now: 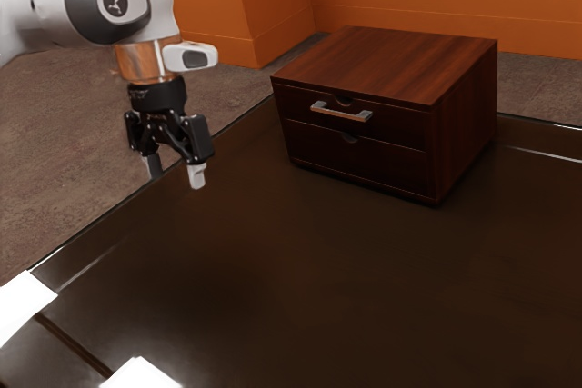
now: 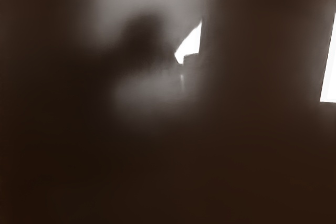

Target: Pull the drawer handle with one arm to open the drawer

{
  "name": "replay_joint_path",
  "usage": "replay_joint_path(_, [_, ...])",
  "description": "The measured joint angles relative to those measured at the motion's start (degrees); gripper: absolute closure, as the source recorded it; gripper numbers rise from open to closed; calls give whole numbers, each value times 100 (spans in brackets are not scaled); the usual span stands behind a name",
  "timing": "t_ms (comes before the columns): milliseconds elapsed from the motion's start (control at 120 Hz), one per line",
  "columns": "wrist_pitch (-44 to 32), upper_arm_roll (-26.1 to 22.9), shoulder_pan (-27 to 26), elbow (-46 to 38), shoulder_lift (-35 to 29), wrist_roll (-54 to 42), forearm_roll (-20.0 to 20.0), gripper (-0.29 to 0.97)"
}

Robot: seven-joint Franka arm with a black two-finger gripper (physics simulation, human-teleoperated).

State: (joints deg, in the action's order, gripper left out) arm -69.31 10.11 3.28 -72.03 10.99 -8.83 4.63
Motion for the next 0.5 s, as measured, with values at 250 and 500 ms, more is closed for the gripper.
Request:
replay_joint_path(250, [-322,-16,36,234,-221,-267,-8,0])
replay_joint_path(500, [-1591,-970,-1381,590,-642,-2483,-15,0])
